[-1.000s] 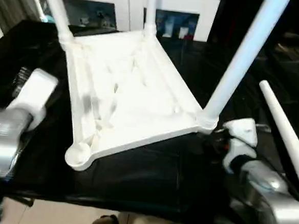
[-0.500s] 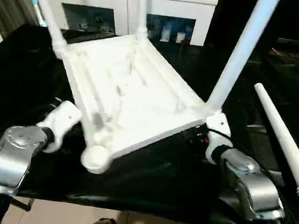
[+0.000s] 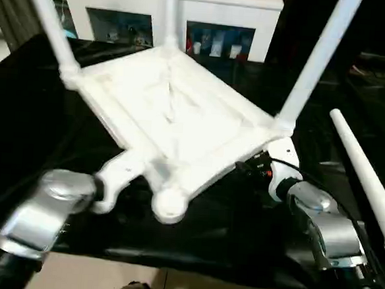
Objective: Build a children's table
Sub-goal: Rotate table base
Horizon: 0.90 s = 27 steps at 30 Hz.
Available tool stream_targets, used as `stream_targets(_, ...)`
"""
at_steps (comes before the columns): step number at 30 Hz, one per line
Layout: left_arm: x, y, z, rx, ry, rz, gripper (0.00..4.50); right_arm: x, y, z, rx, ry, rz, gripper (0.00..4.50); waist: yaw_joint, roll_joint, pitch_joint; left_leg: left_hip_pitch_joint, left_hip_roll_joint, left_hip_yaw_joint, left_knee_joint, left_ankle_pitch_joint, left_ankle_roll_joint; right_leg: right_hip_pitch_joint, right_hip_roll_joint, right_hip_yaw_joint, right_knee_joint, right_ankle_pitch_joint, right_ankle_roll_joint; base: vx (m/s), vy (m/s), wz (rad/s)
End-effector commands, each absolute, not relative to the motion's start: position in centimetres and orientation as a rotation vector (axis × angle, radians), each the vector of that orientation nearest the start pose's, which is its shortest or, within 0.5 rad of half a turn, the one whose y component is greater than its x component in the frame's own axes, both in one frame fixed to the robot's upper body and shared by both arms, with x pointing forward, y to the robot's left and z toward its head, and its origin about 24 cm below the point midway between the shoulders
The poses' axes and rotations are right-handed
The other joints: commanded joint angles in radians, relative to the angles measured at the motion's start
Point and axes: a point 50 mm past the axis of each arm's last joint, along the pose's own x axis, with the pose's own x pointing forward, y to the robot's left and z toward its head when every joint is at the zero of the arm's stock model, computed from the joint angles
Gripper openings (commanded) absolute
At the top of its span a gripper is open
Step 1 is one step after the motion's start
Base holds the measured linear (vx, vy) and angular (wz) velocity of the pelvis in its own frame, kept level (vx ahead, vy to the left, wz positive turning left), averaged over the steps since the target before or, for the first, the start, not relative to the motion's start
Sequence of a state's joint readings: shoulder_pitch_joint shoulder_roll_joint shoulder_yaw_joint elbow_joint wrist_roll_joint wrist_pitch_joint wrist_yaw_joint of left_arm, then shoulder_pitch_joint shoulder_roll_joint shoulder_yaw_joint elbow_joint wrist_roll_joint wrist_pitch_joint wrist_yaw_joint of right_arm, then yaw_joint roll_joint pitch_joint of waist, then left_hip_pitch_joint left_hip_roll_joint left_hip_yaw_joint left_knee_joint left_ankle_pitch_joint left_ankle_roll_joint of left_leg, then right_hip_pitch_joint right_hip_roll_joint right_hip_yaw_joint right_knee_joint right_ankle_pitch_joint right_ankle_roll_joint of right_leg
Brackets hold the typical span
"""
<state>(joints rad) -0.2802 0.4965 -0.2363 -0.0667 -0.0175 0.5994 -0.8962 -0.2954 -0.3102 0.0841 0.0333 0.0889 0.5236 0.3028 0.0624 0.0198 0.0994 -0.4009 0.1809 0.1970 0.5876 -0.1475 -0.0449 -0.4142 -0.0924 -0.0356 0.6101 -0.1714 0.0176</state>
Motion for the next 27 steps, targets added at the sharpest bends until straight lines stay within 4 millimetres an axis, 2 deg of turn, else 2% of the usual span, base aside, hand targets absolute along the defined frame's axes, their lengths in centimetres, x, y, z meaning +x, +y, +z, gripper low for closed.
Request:
stream_targets(1,27.6,14.5,6.4,0.395,0.487,-0.977,1.01,29.8,-17.6,7.8,-0.209,0.285,0.315,3.90,-0.001,0.009,-0.074,0.034,0.032,-0.025,-0.079,-0.378,-0.037,0.029,-0.034,0.033,-0.086,-0.344,-0.150,0.000,0.000,0.00)
stream_targets(2,27.7,14.0,6.4,0.393,0.475,-0.981,1.01,29.6,-17.9,8.0,-0.208,0.280,0.301,3.90,-0.002,0.005,-0.075,0.036,0.032,-0.025,-0.078,-0.376,-0.034,0.028,-0.035,0.033,-0.086,-0.343,-0.148,0.000,0.000,0.00)
stream_targets(4,27.9,13.2,6.3,0.388,0.454,-0.985,1.01,29.3,-18.4,8.4,-0.195,0.272,0.276,3.90,-0.003,0.010,-0.075,0.035,0.031,-0.025,-0.077,-0.376,-0.032,0.028,-0.034,0.033,-0.089,-0.344,-0.145,0.000,0.000,0.00)
stream_targets(5,28.1,12.4,6.3,0.383,0.425,-0.991,1.01,29.1,-18.8,8.7,-0.185,0.265,0.254,3.90,-0.004,0.008,-0.075,0.033,0.031,-0.025,-0.078,-0.377,-0.028,0.030,-0.033,0.032,-0.091,-0.345,-0.142,0.000,0.000,0.00)
stream_targets(6,28.3,10.8,6.4,0.364,0.348,-1.005,1.01,28.6,-19.6,9.3,-0.174,0.249,0.209,3.90,-0.005,0.012,-0.071,0.034,0.032,-0.024,-0.078,-0.385,-0.025,0.027,-0.032,0.033,-0.096,-0.347,-0.142,0.000,0.000,0.00)
stream_targets(7,28.4,10.2,6.5,0.357,0.317,-1.002,1.01,28.5,-19.8,9.4,-0.170,0.243,0.193,3.90,-0.003,0.010,-0.075,0.035,0.032,-0.024,-0.076,-0.387,-0.025,0.028,-0.032,0.031,-0.096,-0.345,-0.142,0.000,0.000,0.00)
stream_targets(8,28.5,9.7,6.9,0.335,0.253,-0.961,1.01,28.3,-19.9,9.6,-0.163,0.236,0.170,3.90,-0.002,0.018,-0.077,0.034,0.031,-0.027,-0.076,-0.382,-0.026,0.030,-0.033,0.030,-0.091,-0.338,-0.144,0.000,0.000,0.00)
stream_targets(9,28.6,9.5,7.2,0.318,0.210,-0.929,1.01,28.2,-20.0,9.7,-0.158,0.231,0.156,3.90,-0.005,0.015,-0.075,0.028,0.032,-0.027,-0.076,-0.379,-0.022,0.033,-0.034,0.029,-0.093,-0.329,-0.145,0.000,0.000,0.00)
stream_targets(10,28.7,9.3,7.7,0.294,0.155,-0.889,1.01,28.1,-20.0,9.8,-0.156,0.223,0.145,3.90,-0.005,0.015,-0.075,0.028,0.032,-0.027,-0.076,-0.379,-0.022,0.033,-0.034,0.029,-0.093,-0.329,-0.145,0.000,0.000,0.00)
stream_targets(11,28.7,9.3,7.8,0.285,0.136,-0.875,1.01,28.1,-20.0,9.8,-0.156,0.220,0.141,3.90,-0.005,0.017,-0.074,0.029,0.032,-0.026,-0.075,-0.382,-0.016,0.031,-0.034,0.029,-0.097,-0.332,-0.146,0.000,0.000,0.00)
stream_targets(13,28.8,10.1,8.1,0.226,0.118,-0.748,1.01,27.9,-19.8,10.1,-0.144,0.190,0.138,3.90,-0.013,0.009,-0.072,0.020,0.030,-0.027,-0.076,-0.374,-0.008,0.038,-0.033,0.025,-0.095,-0.347,-0.138,0.000,0.000,0.00)
stream_targets(14,28.8,11.6,8.5,0.142,0.089,-0.579,1.01,27.8,-19.5,10.2,-0.132,0.176,0.124,3.90,-0.024,-0.007,-0.069,0.014,0.030,-0.025,-0.075,-0.361,0.000,0.038,-0.032,0.024,-0.094,-0.347,-0.135,0.000,0.000,0.00)
stream_targets(15,28.8,11.6,8.5,0.142,0.089,-0.579,1.01,27.8,-19.5,10.2,-0.132,0.176,0.124,3.90,-0.028,-0.005,-0.068,0.007,0.026,-0.027,-0.074,-0.348,0.005,0.043,-0.034,0.022,-0.093,-0.359,-0.131,0.000,0.000,0.00)
stream_targets(16,28.4,13.9,8.9,0.090,0.042,-0.385,1.01,27.8,-19.2,9.7,-0.131,0.212,0.086,3.90,-0.032,-0.002,-0.069,0.007,0.026,-0.029,-0.072,-0.336,0.012,0.041,-0.036,0.020,-0.095,-0.394,-0.121,0.000,0.000,0.00)
stream_targets(17,28.4,14.0,8.8,0.092,0.043,-0.379,1.01,27.8,-19.2,9.7,-0.131,0.214,0.085,3.90,-0.037,-0.005,-0.067,0.004,0.023,-0.032,-0.072,-0.332,0.014,0.040,-0.033,0.016,-0.099,-0.428,-0.103,0.000,0.000,0.00)
stream_targets(19,28.1,14.7,8.9,0.079,0.048,-0.323,1.01,28.1,-19.0,9.3,-0.125,0.246,0.073,3.90,-0.036,-0.004,-0.067,0.021,0.023,-0.032,-0.069,-0.356,0.012,0.023,-0.026,0.020,-0.107,-0.455,-0.082,0.000,0.000,0.00)
stream_targets(20,28.0,14.7,9.0,0.067,0.043,-0.323,1.01,28.2,-18.9,9.4,-0.130,0.253,0.075,3.90,-0.036,-0.004,-0.064,0.024,0.025,-0.033,-0.071,-0.368,0.009,0.019,-0.024,0.021,-0.108,-0.453,-0.082,0.000,0.000,0.00)
stream_targets(21,27.9,14.5,9.0,0.064,0.044,-0.326,1.01,28.3,-18.9,9.4,-0.142,0.270,0.077,3.90,-0.035,-0.008,-0.063,0.022,0.026,-0.034,-0.073,-0.367,0.008,0.022,-0.024,0.020,-0.108,-0.448,-0.082,0.000,0.000,0.00)
stream_targets(24,28.0,14.0,8.8,0.121,0.054,-0.361,1.01,29.0,-19.7,9.7,-0.154,0.312,0.067,3.90,-0.028,-0.002,-0.065,0.029,0.029,-0.035,-0.076,-0.373,-0.003,0.018,-0.020,0.025,-0.101,-0.390,-0.087,0.000,0.000,0.00)
stream_targets(25,28.0,13.8,8.7,0.134,0.057,-0.371,1.05,29.2,-20.1,9.8,-0.150,0.319,0.056,4.17,-0.026,-0.001,-0.064,0.029,0.030,-0.035,-0.078,-0.375,-0.006,0.019,-0.020,0.026,-0.099,-0.370,-0.088,0.000,0.000,0.00)
stream_targets(27,28.0,13.5,8.7,0.130,0.067,-0.393,1.05,29.9,-21.7,9.9,-0.157,0.362,-0.002,4.23,-0.027,0.003,-0.065,0.029,0.029,-0.037,-0.080,-0.375,-0.011,0.023,-0.022,0.026,-0.097,-0.341,-0.100,0.000,0.000,0.00)
